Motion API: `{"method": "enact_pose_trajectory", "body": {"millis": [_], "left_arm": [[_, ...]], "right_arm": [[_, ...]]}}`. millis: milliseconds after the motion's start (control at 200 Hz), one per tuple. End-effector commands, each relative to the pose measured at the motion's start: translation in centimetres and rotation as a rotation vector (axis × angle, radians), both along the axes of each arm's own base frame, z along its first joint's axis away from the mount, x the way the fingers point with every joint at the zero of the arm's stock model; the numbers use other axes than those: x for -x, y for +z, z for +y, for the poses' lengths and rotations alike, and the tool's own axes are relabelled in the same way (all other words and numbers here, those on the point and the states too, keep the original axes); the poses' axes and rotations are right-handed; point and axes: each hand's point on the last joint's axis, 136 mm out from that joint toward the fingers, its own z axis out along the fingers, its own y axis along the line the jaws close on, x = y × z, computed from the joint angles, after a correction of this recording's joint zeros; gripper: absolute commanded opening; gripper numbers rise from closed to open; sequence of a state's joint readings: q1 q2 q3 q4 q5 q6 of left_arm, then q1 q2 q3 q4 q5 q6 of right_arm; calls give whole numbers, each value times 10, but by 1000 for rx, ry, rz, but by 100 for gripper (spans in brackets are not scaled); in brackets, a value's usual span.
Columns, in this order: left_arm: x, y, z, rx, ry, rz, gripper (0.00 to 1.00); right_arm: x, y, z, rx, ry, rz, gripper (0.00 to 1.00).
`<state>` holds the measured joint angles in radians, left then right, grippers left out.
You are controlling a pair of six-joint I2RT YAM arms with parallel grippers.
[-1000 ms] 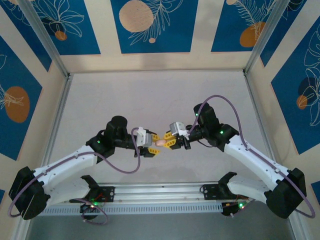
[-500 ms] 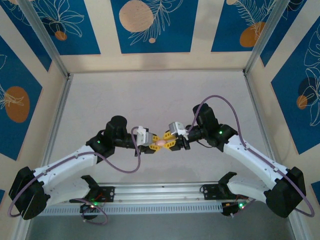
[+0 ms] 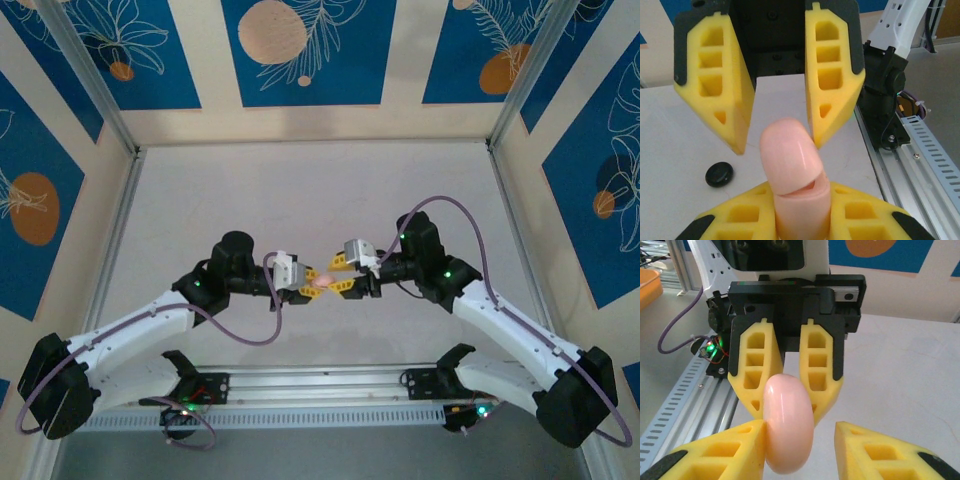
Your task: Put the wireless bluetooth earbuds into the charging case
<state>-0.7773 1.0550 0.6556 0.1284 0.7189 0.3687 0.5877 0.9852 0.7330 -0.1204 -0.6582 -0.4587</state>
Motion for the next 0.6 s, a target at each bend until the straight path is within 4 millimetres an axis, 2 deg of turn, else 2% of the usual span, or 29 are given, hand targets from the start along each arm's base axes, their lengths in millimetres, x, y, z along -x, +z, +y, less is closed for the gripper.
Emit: {"method": "enact_pose_trajectory", "body": {"millis": [0,295,435,595], "left_arm": [[15,3,-1,15,-71,7,21],[12,0,-1,8,-56,3,21],[-2,-13,1,-17,35,3,21],[-23,-26,8,29,165,40,21]], "right_arm": [[-17,7,-6,-26,-85,-25,40],[-18,10,-9,-46,-90,-2,41],[-17,17,-12,-70,-98,12,43],[-20,15,-21,-73,-155,74,46]]}}
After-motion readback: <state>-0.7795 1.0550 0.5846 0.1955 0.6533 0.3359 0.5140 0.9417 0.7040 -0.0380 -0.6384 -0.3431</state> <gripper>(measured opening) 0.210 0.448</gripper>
